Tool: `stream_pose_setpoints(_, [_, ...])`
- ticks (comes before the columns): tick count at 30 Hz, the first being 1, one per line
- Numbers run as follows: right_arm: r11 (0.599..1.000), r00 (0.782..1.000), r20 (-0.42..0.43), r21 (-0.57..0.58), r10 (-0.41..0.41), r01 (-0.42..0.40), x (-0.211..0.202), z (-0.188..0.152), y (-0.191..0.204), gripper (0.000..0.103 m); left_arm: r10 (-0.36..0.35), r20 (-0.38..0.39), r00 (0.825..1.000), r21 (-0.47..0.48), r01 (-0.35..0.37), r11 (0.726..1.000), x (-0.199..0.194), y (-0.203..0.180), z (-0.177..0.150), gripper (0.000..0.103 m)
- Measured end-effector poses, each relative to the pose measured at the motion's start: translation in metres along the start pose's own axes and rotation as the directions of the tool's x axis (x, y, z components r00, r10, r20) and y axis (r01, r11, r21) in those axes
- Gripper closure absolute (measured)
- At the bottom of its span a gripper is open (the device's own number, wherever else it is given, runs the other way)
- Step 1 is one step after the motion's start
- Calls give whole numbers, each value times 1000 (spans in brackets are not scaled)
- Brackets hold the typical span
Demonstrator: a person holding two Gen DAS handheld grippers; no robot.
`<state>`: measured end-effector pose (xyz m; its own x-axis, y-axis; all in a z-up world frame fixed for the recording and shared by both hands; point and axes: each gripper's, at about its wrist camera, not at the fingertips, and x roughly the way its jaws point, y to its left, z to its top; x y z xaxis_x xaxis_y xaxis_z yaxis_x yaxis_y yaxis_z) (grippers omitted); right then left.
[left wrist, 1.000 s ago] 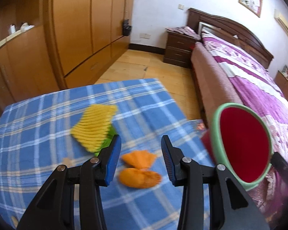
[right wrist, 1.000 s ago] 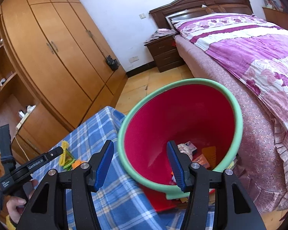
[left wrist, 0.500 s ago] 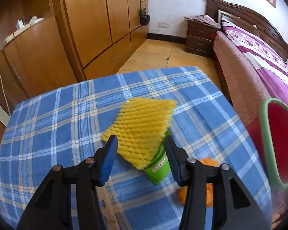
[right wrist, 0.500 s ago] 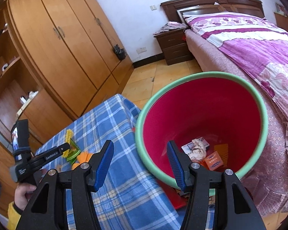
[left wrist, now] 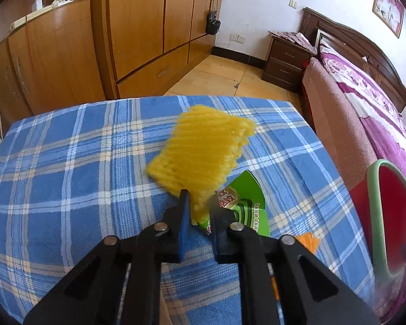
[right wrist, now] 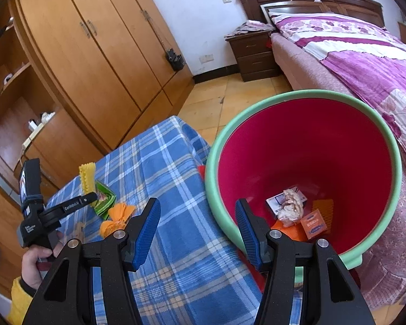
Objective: Collect trash
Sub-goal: 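Grasp the yellow foam net with the left tool while the right tool grasps the orange bag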
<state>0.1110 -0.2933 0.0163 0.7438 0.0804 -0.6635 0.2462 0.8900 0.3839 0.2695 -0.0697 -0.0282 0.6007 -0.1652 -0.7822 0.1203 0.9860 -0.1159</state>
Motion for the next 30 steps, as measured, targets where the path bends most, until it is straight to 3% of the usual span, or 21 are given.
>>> stream_pose_setpoints(15, [994,995,-79,-88,62,-68,20,-6,43,44,-82,77,994,-112,90,990,-57,32,-20,92])
stream_pose_setpoints(30, [965,966,-226,-202,122,-169,74,-28,108,44,-70,106,992,-213,92,973,-79,67,-46,93])
